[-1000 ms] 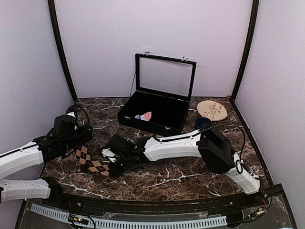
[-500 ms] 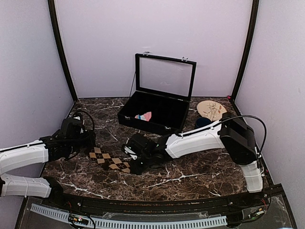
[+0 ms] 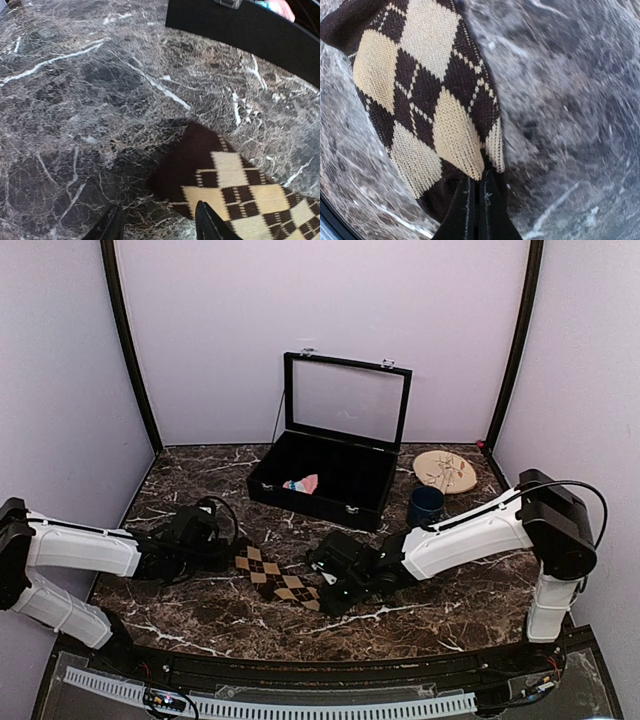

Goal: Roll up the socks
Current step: Move the sock to the center of the board.

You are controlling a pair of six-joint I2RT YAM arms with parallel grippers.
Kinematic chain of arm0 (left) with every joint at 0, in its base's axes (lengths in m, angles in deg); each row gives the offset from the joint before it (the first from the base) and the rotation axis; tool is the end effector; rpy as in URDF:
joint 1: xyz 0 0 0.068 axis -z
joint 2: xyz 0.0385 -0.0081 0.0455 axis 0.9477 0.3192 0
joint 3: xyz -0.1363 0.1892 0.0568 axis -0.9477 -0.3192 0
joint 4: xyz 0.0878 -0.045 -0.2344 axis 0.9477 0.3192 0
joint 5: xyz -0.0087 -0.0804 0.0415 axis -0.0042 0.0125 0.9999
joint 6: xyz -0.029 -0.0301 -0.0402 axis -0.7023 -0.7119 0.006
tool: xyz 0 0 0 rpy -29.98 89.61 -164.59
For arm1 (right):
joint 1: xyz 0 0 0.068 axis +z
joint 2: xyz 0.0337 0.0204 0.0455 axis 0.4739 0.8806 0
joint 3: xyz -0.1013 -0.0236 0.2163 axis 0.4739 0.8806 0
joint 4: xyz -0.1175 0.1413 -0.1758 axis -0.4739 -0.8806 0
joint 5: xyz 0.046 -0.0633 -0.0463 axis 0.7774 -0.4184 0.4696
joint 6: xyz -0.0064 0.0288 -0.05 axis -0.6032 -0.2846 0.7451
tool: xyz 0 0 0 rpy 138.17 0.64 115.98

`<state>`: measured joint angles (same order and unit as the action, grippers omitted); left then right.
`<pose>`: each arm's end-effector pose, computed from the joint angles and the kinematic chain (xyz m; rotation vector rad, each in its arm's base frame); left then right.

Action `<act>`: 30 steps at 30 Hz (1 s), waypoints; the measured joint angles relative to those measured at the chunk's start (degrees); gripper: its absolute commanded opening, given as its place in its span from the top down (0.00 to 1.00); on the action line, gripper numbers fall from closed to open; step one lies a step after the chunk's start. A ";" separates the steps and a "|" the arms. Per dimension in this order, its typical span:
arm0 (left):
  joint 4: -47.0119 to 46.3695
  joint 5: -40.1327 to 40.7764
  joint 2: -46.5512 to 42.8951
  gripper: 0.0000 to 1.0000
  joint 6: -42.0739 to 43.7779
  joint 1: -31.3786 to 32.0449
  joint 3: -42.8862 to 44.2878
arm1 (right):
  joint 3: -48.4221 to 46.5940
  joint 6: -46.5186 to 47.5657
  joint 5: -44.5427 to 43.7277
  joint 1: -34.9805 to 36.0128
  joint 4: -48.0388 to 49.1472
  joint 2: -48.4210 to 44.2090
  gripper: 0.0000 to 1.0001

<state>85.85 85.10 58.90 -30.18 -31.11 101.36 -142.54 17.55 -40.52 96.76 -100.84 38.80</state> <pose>0.1983 -0.1476 0.1323 -0.0092 2.2600 -0.2223 0.1395 0.3375 0.1083 -0.9048 2.4862 0.4114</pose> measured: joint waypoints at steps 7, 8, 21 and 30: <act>-2.67 -0.04 9.86 0.49 2.01 0.90 4.48 | 3.45 -0.57 -1.29 -0.11 -0.26 -2.75 0.93; -3.10 -0.02 10.91 0.49 2.47 1.01 5.33 | 3.48 -0.57 -1.29 -0.13 -0.26 -2.75 0.93; -6.62 -1.73 22.12 0.49 7.30 1.16 14.82 | 3.65 0.22 -1.38 -0.87 -0.26 -2.86 0.92; -5.44 -2.95 22.80 0.49 5.11 1.16 13.55 | 4.35 2.03 -1.18 -3.43 -1.25 -3.76 0.92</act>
<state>80.41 82.14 81.70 -25.06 -29.95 114.91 -138.19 19.58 -41.70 93.32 -102.09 35.04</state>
